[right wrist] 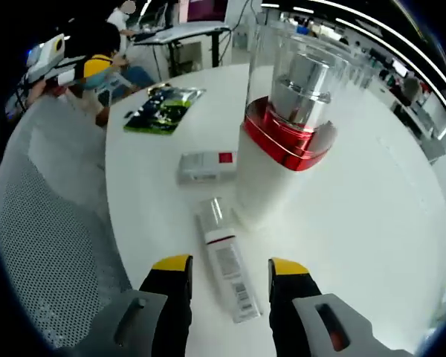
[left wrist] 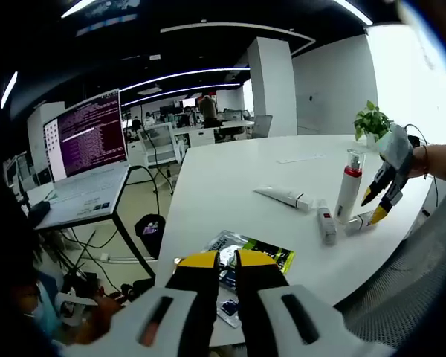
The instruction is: Arrange the skincare products in the storage area until every visible bottle or jar stands upright without overlapping.
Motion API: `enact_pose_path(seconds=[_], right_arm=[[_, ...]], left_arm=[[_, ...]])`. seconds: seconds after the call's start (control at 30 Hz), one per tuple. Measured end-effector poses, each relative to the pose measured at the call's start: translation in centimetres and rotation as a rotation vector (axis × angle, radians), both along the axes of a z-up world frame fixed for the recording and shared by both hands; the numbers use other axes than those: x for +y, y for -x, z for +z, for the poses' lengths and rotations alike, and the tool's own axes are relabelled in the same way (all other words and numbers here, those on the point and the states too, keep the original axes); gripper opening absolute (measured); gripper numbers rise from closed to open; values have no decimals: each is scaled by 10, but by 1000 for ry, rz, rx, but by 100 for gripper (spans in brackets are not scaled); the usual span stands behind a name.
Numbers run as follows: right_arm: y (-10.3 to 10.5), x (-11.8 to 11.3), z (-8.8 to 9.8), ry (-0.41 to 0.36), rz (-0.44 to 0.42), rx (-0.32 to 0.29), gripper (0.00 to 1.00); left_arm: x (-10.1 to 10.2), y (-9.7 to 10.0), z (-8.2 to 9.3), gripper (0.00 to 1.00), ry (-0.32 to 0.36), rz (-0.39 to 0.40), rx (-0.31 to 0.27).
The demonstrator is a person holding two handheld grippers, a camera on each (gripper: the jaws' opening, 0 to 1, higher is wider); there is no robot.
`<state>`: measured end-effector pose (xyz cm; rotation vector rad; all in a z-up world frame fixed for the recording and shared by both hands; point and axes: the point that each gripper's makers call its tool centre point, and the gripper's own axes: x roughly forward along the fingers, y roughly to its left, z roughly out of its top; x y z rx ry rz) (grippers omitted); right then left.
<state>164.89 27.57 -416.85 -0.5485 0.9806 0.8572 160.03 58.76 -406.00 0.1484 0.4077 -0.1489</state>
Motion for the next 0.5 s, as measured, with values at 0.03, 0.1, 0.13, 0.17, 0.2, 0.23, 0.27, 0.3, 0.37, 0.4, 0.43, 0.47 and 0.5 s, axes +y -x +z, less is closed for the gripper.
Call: enact_pose_path(seconds=[0.03,0.1,0.13,0.17,0.2,0.23,0.27,0.3,0.37,0.4,0.43,0.47,0.5], right_arm=[[-1,2,0,-12,-11,1,38],[-3,1,-6,25,-4,-6,36],[-4,0,-8,43,-1,-9,34],[-4,1,-10,56,10,-11,33],[-4,1,-12,68,20,-12,34],[-4,2,-14,80,31,-14,35],[-5,3,-16,85,32,-16,35],[-6,3,-18,90,34,-18,35],[-6,2,-20,102,35,-14,34],[-5,1,-21,108,36,-12,33],[-5,0,-22,114,37,-10,33],[-5,-2,-23,124,39,-10,33],[-4,-4,-25,134,42,-11,33]], left_arm=[[-1,0,-1,2,-11,-7,2],[1,1,0,3,-12,-2,0],[2,1,0,3,-12,1,-1],[3,1,0,3,-5,6,-1],[3,1,0,3,2,11,-2],[4,1,0,4,9,16,-2],[5,1,0,4,4,17,-6],[5,1,1,4,-1,18,-9],[6,1,1,3,-5,21,-13],[7,1,1,3,-4,23,-14],[8,1,1,3,-4,25,-14],[7,0,1,3,-4,21,-15],[7,0,1,3,-4,18,-16]])
